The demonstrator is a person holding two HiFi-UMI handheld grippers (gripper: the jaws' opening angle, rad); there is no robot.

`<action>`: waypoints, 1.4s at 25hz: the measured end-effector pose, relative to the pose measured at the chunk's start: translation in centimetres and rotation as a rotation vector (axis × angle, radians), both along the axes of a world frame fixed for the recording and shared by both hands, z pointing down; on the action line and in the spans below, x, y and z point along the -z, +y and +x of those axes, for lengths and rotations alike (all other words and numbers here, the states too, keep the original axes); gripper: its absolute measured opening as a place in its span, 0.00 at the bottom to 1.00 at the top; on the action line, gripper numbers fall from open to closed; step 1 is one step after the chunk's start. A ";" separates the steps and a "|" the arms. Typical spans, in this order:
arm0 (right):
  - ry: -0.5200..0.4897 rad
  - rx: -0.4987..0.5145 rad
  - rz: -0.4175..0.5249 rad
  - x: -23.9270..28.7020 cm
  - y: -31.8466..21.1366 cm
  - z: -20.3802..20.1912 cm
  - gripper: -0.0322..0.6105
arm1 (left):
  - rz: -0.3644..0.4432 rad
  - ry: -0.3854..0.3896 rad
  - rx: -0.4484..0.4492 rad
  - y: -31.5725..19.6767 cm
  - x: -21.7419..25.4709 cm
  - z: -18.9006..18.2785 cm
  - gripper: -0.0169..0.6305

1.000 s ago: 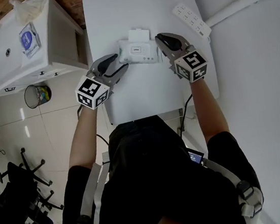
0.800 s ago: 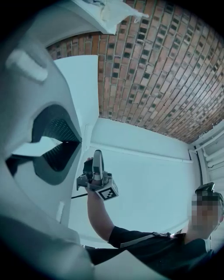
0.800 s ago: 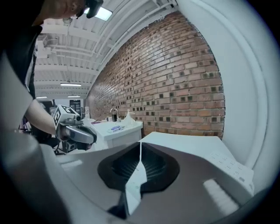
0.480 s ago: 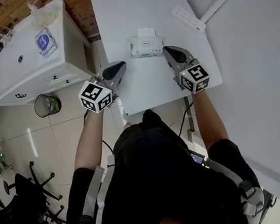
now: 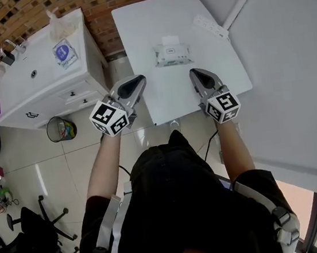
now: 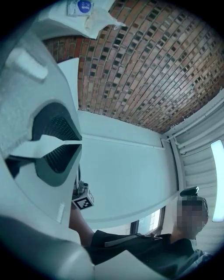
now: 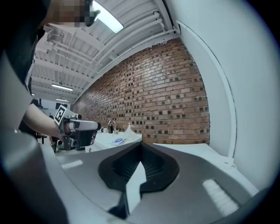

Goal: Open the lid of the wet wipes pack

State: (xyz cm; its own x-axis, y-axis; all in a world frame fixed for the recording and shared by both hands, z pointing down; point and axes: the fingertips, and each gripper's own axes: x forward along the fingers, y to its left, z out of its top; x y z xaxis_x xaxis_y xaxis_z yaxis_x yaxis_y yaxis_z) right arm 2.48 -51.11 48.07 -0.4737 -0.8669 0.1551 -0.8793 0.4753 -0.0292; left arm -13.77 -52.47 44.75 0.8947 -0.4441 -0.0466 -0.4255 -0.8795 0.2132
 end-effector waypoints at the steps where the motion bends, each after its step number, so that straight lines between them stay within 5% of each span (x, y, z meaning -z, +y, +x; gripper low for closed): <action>1: -0.003 -0.017 0.004 0.2 0.9 0.0 0.06 | -0.004 0.014 -0.004 0.6 0.3 -0.3 0.08; 5: -0.024 -0.091 0.024 1.0 4.6 1.0 0.06 | -0.016 0.043 0.000 2.6 0.5 -1.2 0.08; 10: -0.057 -0.140 0.017 0.1 8.3 2.8 0.06 | 0.025 -0.023 0.029 4.2 -0.7 -1.7 0.07; 35: -0.083 -0.064 0.048 2.4 10.3 7.2 0.06 | 0.031 0.028 0.254 7.5 1.9 -0.3 0.07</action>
